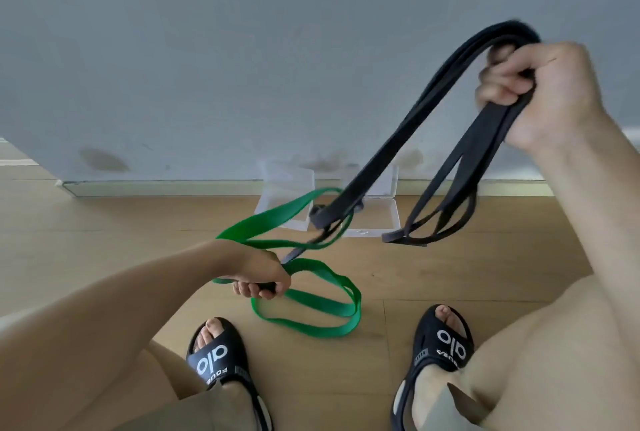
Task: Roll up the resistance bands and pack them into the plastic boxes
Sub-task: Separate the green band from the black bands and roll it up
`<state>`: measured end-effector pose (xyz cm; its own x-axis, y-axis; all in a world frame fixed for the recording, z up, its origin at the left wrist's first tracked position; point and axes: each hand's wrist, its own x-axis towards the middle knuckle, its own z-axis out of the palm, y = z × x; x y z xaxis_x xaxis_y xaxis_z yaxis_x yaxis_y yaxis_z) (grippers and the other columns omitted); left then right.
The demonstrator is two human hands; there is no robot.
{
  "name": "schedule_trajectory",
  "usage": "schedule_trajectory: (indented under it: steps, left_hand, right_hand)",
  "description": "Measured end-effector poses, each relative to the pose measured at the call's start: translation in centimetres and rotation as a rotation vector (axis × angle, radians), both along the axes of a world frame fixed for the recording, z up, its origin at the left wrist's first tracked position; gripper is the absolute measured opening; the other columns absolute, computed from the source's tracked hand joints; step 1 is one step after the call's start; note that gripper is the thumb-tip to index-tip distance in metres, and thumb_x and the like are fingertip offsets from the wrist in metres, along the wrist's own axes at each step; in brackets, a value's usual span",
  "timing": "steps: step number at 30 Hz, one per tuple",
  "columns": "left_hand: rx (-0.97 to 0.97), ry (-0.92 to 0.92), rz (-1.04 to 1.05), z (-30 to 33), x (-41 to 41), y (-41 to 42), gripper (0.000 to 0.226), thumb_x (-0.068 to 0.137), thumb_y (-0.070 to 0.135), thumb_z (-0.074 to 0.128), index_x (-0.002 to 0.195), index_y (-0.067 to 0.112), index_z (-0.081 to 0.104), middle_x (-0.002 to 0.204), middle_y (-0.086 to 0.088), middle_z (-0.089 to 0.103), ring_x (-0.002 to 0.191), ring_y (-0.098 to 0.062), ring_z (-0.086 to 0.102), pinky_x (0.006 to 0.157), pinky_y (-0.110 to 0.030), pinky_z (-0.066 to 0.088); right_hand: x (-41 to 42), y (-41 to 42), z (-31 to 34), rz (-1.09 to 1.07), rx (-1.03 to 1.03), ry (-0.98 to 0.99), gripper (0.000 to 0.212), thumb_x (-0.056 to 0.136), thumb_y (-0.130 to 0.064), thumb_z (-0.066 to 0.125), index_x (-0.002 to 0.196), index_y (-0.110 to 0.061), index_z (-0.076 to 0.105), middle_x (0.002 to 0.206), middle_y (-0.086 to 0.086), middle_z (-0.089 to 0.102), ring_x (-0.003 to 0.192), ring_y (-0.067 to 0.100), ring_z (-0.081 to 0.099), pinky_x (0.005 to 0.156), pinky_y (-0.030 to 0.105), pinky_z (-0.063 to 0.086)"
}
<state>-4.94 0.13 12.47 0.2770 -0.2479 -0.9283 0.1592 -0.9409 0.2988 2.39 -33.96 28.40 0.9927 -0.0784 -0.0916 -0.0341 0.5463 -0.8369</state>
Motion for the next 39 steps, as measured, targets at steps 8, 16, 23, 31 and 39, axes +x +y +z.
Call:
schedule_trajectory:
  steps: [8, 16, 23, 31, 39]
  left_hand:
    - [-0.053, -0.979, -0.625, 4.8, -0.1, -2.6, 0.039, 0.085, 0.043, 0.052, 0.064, 0.012, 0.046, 0.057, -0.003, 0.045, 0.052, -0.023, 0.041, 0.051, -0.033, 0.034]
    - [-0.229, -1.278, -0.839, 3.3, 1.4, -1.3, 0.028, 0.089, 0.044, 0.039, 0.072, 0.025, 0.050, 0.064, 0.004, 0.061, 0.064, -0.024, 0.058, 0.079, -0.029, 0.043]
    - [-0.012, -0.808, -0.700, -0.7, 1.4, -1.9, 0.028, 0.093, 0.039, 0.051, 0.094, 0.014, 0.065, 0.084, -0.007, 0.065, 0.082, -0.030, 0.063, 0.076, -0.043, 0.056]
    - [-0.071, -1.095, -0.711, -0.6, 2.6, -2.7, 0.036, 0.088, 0.048, 0.042, 0.085, 0.020, 0.065, 0.072, -0.001, 0.068, 0.074, -0.028, 0.064, 0.112, -0.037, 0.035]
    - [-0.342, -0.812, -0.489, -0.9, -0.3, -5.9, 0.023, 0.082, 0.037, 0.061, 0.072, 0.017, 0.055, 0.067, -0.007, 0.060, 0.060, -0.023, 0.054, 0.058, -0.037, 0.049]
  right_hand:
    - [-1.7, 5.5, -2.2, 0.259, -0.575, 0.061, 0.048, 0.067, 0.023, 0.035, 0.093, -0.010, 0.059, 0.063, 0.005, 0.042, 0.044, 0.013, 0.020, 0.041, 0.022, 0.020]
    - [-2.4, 7.4, -1.4, 0.257, -0.057, 0.023, 0.053, 0.073, 0.020, 0.026, 0.091, -0.014, 0.063, 0.066, 0.002, 0.045, 0.046, 0.011, 0.017, 0.041, 0.023, 0.020]
    - [-1.5, 6.4, 0.0, 0.406, 0.395, -0.092, 0.029, 0.087, 0.010, 0.032, 0.089, -0.012, 0.051, 0.069, -0.003, 0.056, 0.044, 0.006, 0.029, 0.044, 0.018, 0.027]
    - [-2.5, 7.4, -0.2, 0.510, 0.326, -0.078, 0.045, 0.079, 0.014, 0.037, 0.096, -0.019, 0.063, 0.078, -0.003, 0.060, 0.047, 0.005, 0.026, 0.043, 0.017, 0.024]
    - [-3.8, 9.0, 0.6, 0.747, 0.441, -0.136, 0.043, 0.077, 0.012, 0.042, 0.100, -0.017, 0.064, 0.083, -0.003, 0.065, 0.045, 0.005, 0.033, 0.042, 0.016, 0.028]
